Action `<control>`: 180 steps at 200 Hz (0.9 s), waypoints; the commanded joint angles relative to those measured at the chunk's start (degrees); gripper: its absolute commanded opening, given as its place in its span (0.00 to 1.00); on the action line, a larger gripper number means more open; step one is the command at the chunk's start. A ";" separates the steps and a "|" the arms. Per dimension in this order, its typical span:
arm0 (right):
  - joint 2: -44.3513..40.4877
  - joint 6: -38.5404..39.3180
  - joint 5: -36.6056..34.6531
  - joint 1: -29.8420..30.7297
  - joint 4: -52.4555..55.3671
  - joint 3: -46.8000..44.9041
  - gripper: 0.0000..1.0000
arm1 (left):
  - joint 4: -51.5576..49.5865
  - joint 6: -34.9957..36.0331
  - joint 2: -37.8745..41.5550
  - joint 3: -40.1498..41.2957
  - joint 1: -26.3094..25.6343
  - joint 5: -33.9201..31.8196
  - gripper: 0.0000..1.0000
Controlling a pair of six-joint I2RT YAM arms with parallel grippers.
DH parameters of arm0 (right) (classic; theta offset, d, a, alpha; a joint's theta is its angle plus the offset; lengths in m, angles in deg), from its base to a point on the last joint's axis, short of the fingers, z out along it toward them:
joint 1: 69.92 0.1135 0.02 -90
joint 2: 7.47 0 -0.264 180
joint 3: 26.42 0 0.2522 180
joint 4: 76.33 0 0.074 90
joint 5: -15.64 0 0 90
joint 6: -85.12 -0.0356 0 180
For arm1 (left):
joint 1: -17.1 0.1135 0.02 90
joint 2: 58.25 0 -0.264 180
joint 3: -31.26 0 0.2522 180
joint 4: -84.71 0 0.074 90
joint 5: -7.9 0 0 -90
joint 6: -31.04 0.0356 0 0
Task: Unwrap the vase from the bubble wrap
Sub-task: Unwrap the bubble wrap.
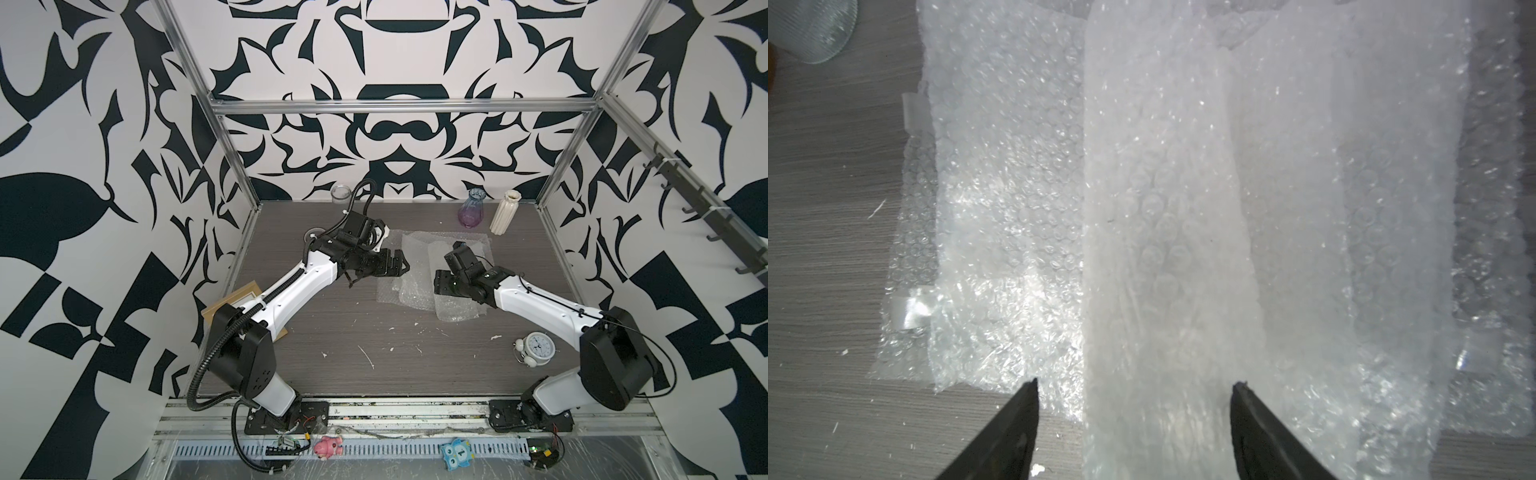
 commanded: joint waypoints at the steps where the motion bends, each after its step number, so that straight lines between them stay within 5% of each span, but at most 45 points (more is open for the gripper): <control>1: 1.61 -1.49 -0.34 2.47 -0.53 2.87 0.73 | -1.08 1.05 2.35 0.03 -0.07 -1.53 0.99; 78: 8.07 -11.50 2.33 9.17 -10.64 5.37 0.69 | -1.30 1.86 6.89 0.64 1.01 -9.56 0.99; 180: 7.54 -12.45 6.56 10.39 -17.56 9.42 0.66 | 0.28 -0.82 8.84 1.97 6.86 -7.22 0.99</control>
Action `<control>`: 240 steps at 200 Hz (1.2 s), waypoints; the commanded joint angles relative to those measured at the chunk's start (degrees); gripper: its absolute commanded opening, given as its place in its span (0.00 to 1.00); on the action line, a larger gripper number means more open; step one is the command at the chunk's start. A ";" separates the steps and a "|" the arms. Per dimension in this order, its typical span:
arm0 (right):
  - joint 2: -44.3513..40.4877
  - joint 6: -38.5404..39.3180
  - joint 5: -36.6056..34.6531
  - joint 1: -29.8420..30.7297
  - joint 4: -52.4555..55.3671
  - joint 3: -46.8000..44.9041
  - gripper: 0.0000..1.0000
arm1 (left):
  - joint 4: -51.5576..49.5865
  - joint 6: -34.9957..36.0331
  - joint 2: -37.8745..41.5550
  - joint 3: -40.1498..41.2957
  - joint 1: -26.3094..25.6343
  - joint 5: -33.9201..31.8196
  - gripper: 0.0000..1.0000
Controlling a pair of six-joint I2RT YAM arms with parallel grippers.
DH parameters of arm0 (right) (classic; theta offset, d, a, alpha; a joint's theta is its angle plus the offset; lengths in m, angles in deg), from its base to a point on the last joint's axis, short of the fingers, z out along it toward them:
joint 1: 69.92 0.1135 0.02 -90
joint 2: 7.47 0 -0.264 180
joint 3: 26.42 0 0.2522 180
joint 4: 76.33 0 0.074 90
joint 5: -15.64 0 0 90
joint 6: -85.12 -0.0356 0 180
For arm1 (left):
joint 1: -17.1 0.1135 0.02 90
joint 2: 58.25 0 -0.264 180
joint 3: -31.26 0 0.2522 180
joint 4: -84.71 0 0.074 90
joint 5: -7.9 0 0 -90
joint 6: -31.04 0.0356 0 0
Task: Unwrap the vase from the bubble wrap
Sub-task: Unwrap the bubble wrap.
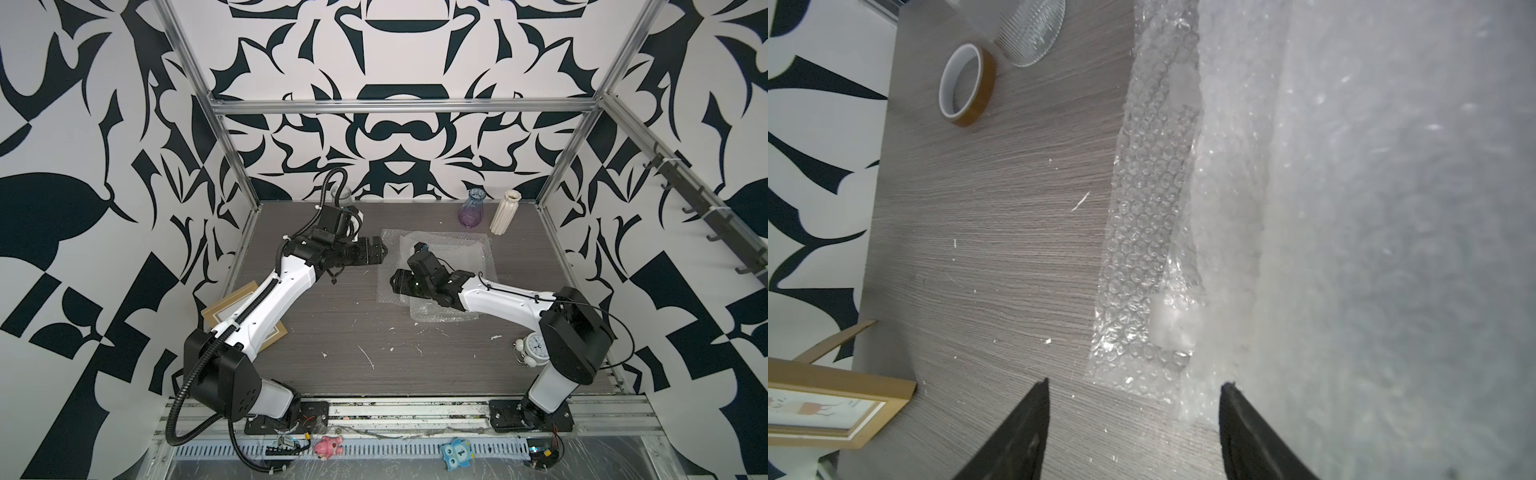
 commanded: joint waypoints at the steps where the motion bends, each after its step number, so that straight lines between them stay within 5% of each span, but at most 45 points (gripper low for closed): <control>1: -3.65 0.34 -0.25 0.14 -1.72 3.13 0.66 | 0.30 -0.91 1.25 0.68 0.62 0.89 0.99; 240: -24.32 4.61 -8.61 -10.81 2.93 -12.75 0.65 | 1.65 -2.96 -4.33 1.26 0.32 7.59 0.99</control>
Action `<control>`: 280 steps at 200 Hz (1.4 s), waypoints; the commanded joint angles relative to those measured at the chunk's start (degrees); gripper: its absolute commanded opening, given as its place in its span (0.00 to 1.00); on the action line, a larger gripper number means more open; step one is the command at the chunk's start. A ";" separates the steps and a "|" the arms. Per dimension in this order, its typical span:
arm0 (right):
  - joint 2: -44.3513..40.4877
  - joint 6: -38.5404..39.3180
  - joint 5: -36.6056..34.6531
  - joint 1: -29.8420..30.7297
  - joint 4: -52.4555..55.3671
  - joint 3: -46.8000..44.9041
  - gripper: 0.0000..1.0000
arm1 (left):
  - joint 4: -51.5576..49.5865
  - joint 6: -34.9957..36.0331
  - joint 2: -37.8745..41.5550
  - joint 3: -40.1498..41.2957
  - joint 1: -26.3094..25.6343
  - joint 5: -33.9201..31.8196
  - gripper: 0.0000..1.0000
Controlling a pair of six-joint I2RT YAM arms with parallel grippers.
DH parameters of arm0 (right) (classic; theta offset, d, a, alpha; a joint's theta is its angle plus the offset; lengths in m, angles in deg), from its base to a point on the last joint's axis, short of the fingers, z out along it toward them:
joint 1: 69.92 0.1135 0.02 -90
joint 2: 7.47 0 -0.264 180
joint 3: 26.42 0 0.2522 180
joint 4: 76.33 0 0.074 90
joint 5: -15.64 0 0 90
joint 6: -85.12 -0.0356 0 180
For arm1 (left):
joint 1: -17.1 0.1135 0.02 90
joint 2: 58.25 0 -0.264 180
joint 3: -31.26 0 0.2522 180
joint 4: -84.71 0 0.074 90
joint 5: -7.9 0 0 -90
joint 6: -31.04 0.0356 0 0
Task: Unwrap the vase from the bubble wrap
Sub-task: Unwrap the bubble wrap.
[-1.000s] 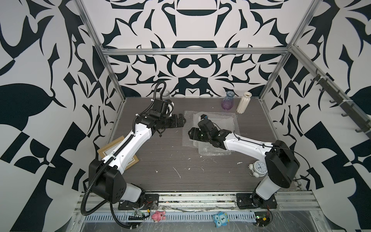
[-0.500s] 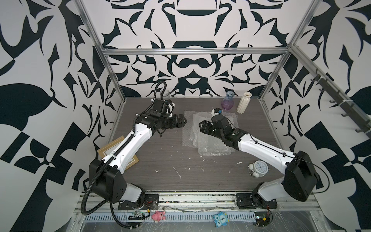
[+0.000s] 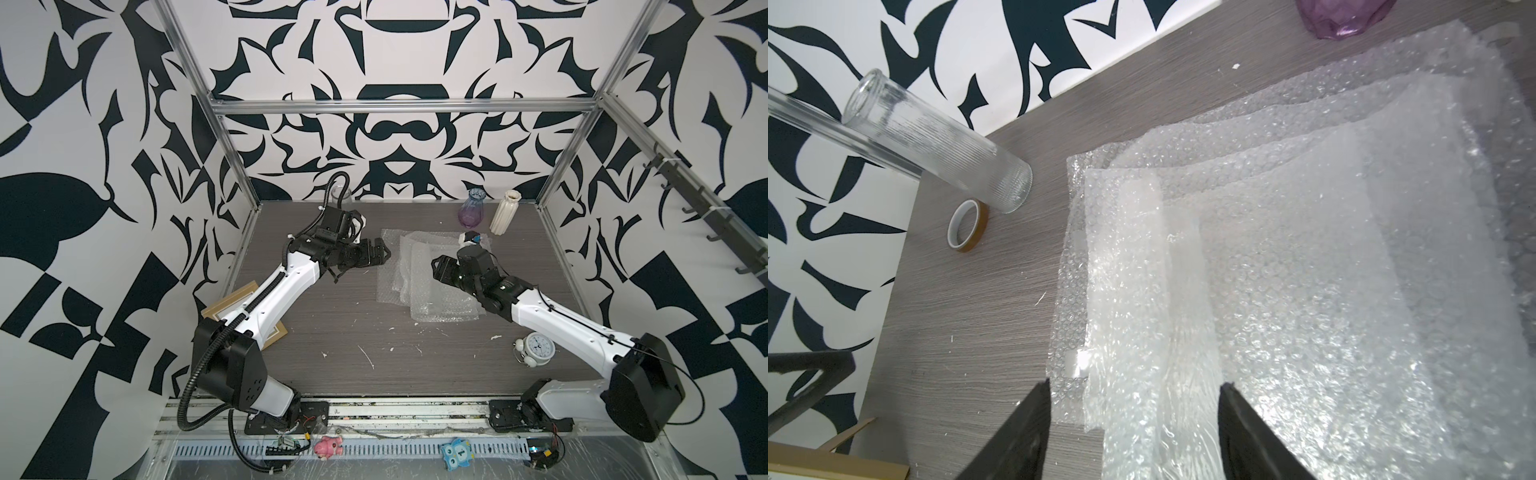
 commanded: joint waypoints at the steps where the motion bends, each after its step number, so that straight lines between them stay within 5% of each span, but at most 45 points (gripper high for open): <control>1: -2.28 1.25 -1.76 -0.75 0.71 -0.88 0.65 | 0.65 -0.54 -0.82 0.68 -0.47 1.50 0.99; 164: -3.47 2.98 2.68 -6.08 -2.37 -4.69 0.65 | 0.51 -0.05 -3.41 0.29 -2.51 1.81 0.99; 280: -7.18 8.03 4.77 -9.08 0.31 -5.05 0.65 | -3.11 3.19 -9.13 -2.23 -9.22 -5.95 0.99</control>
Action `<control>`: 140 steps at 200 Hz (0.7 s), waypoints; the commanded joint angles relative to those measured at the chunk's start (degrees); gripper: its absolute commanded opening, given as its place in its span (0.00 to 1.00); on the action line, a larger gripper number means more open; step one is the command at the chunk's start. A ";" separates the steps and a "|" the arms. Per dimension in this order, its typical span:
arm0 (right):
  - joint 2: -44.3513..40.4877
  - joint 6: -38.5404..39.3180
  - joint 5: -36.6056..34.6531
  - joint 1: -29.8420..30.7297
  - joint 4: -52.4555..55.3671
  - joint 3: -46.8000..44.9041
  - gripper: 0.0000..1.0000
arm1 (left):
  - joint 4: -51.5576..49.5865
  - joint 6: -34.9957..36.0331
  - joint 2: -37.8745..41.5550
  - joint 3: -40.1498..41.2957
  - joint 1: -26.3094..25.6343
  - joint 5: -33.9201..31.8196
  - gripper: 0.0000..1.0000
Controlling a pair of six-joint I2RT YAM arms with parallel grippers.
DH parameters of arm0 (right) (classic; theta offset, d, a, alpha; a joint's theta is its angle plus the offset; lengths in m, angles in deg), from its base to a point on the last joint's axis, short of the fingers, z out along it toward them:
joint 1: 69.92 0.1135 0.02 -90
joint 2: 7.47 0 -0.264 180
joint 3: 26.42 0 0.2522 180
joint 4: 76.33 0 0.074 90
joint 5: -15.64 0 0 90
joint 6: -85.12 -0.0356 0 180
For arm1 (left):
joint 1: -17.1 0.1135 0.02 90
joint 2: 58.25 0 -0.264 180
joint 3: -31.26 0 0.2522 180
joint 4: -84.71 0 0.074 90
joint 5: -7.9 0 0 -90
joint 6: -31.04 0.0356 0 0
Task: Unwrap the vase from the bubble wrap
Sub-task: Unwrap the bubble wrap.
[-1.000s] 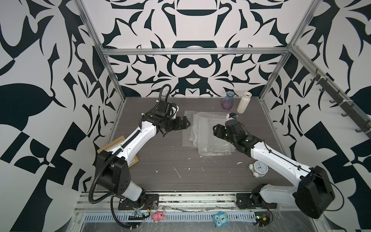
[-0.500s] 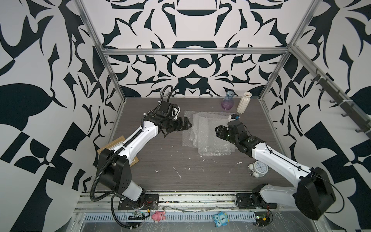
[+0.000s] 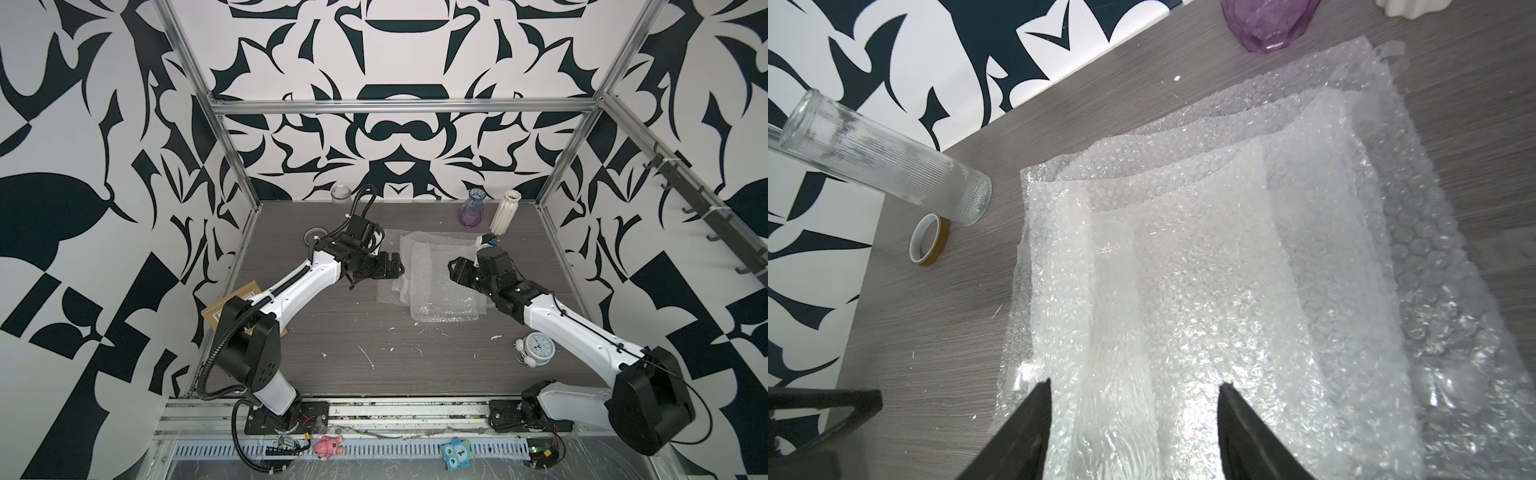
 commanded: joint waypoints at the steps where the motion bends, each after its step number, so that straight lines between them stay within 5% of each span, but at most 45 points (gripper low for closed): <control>1: -3.25 3.53 -0.29 -0.42 1.21 0.07 0.65 | -2.79 1.34 -1.67 -2.13 -1.78 -3.02 0.99; 140: -7.46 6.20 0.28 -3.58 3.24 -5.00 0.65 | -6.45 -3.79 -15.64 -19.95 -11.84 -7.85 0.99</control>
